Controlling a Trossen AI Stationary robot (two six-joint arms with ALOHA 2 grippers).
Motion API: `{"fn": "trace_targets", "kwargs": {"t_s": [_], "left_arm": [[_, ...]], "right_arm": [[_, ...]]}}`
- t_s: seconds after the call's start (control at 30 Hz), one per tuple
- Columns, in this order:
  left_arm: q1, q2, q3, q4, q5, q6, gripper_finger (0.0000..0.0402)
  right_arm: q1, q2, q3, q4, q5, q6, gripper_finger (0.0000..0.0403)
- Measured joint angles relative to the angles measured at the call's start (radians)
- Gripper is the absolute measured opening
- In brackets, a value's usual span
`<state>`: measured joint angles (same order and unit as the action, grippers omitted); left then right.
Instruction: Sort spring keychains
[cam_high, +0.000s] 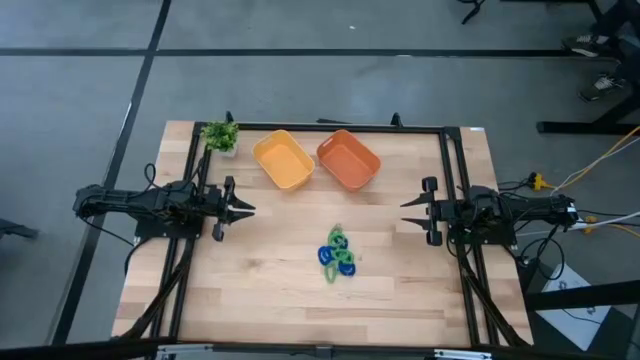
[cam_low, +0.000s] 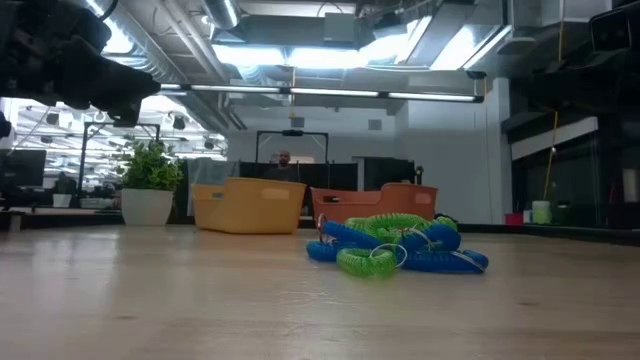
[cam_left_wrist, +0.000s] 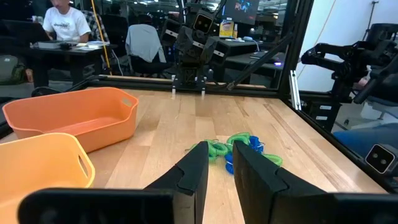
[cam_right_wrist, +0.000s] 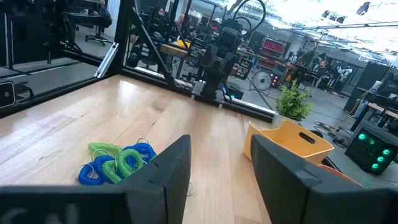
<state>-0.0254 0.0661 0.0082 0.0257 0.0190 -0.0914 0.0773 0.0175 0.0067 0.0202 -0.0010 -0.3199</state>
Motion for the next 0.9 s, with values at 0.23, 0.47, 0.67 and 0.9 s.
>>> {"fn": "trace_targets", "kwargs": {"t_s": [0.23, 0.47, 0.67, 0.9], "left_arm": [[0.000, 0.000, 0.000, 0.000, 0.000, 0.000, 0.0068], [0.000, 0.000, 0.000, 0.000, 0.000, 0.000, 0.0069], [0.000, 0.000, 0.000, 0.000, 0.000, 0.000, 0.0069], [0.000, 0.000, 0.000, 0.000, 0.000, 0.000, 0.0068]], "right_arm": [[0.000, 0.000, 0.000, 0.000, 0.000, 0.000, 0.0166], [0.000, 0.000, 0.000, 0.000, 0.000, 0.000, 0.0166], [0.000, 0.039, 0.006, -0.009, 0.000, 0.000, 0.0166], [0.000, 0.157, 0.209, -0.267, 0.000, 0.000, 0.0166]]}}
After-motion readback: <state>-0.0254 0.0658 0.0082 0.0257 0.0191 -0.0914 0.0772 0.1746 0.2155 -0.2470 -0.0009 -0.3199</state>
